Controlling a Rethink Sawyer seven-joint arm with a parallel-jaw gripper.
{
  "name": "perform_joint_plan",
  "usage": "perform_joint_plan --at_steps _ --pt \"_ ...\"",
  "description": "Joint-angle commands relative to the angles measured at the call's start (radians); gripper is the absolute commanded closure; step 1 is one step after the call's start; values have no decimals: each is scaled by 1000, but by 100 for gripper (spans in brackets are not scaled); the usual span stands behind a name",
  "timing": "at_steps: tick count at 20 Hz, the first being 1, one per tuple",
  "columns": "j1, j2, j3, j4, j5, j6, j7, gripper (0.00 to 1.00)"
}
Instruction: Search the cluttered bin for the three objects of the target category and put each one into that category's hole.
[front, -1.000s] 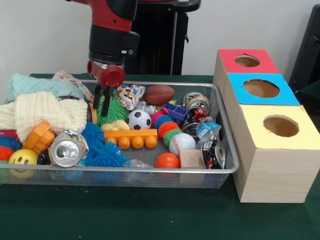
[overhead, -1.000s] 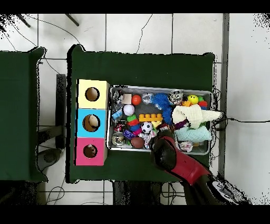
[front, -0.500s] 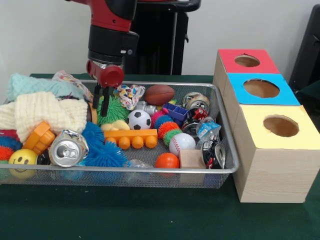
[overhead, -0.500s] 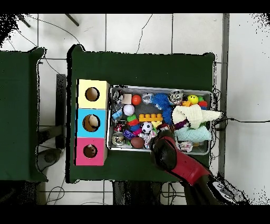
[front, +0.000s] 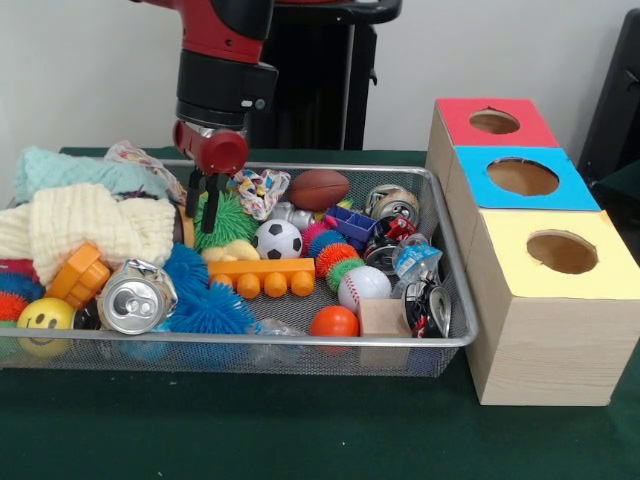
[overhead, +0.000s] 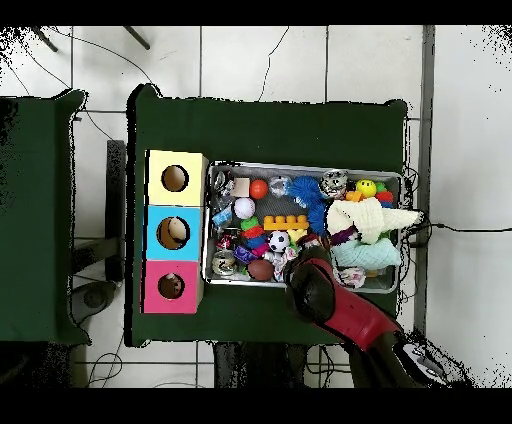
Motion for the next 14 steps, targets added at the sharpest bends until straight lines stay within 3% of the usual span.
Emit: perform_joint_plan --at_steps 1,14 --pt "-24 24 47 21 26 -81 219 0" --pt "-25 37 51 16 24 -94 220 0"
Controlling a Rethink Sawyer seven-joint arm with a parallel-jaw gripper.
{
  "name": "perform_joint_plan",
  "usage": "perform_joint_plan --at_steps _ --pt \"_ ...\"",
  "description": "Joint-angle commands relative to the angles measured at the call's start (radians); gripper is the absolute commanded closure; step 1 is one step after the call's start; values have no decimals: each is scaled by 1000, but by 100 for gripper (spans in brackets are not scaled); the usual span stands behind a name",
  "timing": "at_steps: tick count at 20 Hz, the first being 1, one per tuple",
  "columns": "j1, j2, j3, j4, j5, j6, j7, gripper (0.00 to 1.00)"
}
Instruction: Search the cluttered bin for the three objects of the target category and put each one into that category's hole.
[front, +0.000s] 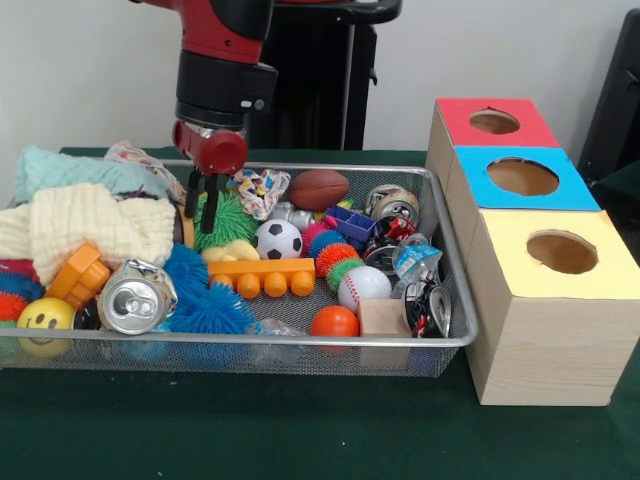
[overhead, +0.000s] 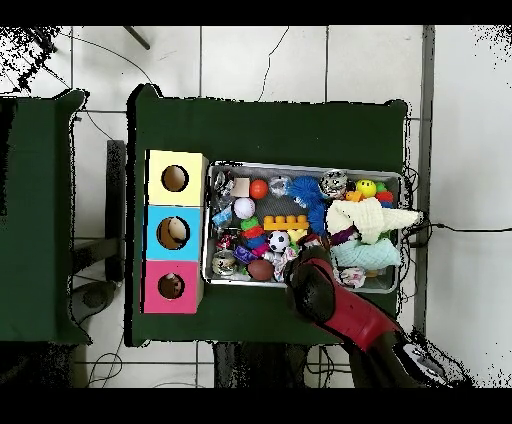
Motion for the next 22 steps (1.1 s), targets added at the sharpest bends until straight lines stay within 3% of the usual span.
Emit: perform_joint_plan --at_steps 1,22 --pt "-23 33 51 17 23 -89 221 0" --pt "-46 45 63 10 7 -95 217 0"
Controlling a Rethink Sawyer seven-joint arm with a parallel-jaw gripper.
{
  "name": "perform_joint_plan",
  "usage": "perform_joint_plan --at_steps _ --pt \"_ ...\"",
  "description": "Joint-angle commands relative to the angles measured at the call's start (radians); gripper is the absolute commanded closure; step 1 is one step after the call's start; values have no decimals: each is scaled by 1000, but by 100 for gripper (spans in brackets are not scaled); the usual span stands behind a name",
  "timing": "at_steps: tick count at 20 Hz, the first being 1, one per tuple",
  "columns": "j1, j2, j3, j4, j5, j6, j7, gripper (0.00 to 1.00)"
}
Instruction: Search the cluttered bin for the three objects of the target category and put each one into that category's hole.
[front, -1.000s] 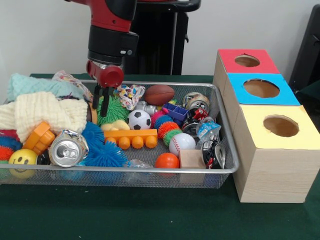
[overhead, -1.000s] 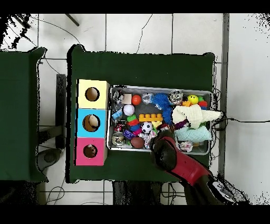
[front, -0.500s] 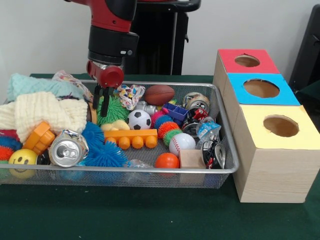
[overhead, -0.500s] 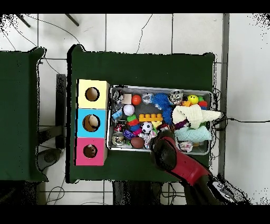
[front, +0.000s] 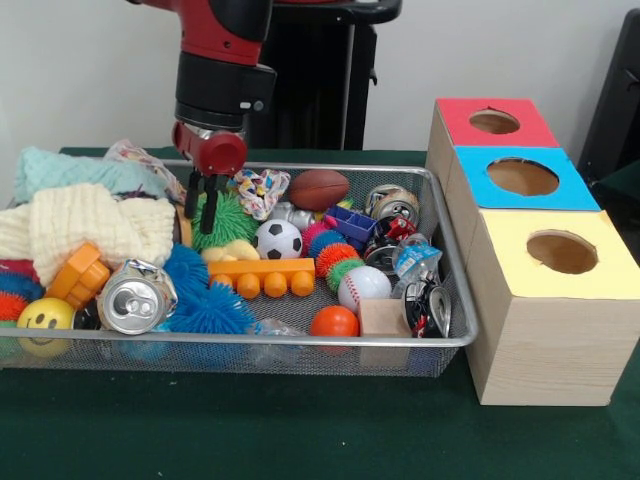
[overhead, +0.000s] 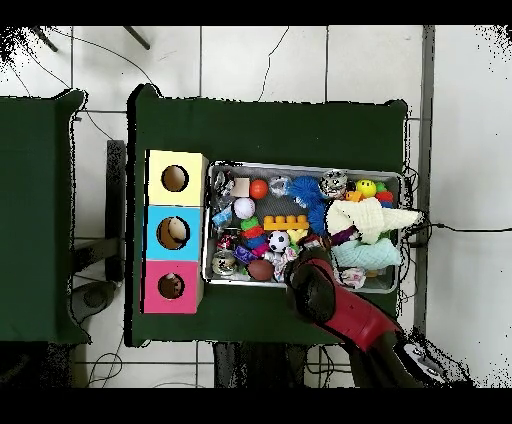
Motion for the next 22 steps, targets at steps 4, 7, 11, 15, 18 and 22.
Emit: perform_joint_plan --at_steps 4,7,11,15,18,22 --pt "-49 41 65 10 2 -93 213 0" --pt "-46 49 65 5 6 -99 213 0" --pt "-39 79 64 -7 11 -125 217 0" --pt "-36 110 65 -21 12 -152 218 0" --pt "-33 113 63 -20 21 -155 216 0" --pt "-26 128 63 -23 30 -171 217 0"
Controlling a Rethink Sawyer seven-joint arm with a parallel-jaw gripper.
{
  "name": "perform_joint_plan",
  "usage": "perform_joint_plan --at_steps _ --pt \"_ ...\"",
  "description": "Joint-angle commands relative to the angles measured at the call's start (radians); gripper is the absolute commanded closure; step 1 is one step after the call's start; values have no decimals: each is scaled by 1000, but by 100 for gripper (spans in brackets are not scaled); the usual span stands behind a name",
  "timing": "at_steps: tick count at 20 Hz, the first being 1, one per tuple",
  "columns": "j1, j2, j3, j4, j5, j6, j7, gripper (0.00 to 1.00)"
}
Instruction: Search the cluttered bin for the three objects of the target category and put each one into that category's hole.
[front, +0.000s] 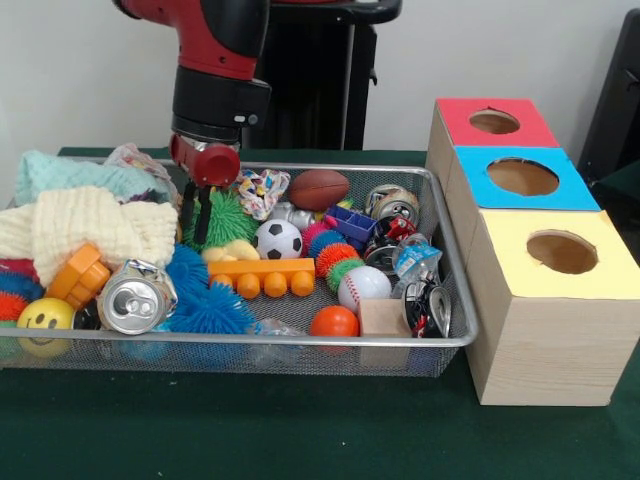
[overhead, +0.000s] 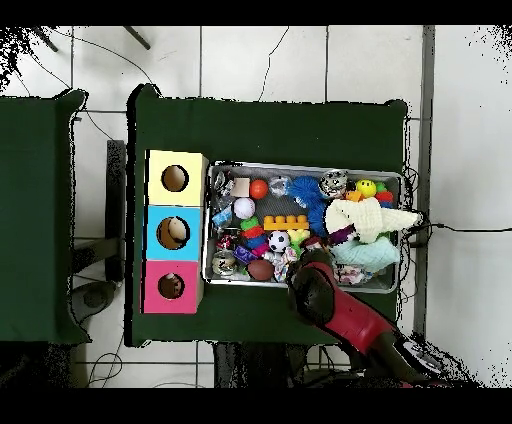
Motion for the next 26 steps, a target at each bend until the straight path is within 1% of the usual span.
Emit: perform_joint_plan --at_steps 1,9,12,14,23,26 --pt "1 68 56 -22 32 -89 217 0" --pt "17 58 52 -15 46 -84 216 0" --pt "35 15 50 15 70 -51 228 0" --pt "54 0 45 25 91 -41 236 0" --pt "120 -29 35 48 161 -31 249 0" --pt "133 -26 33 46 179 -34 245 0"
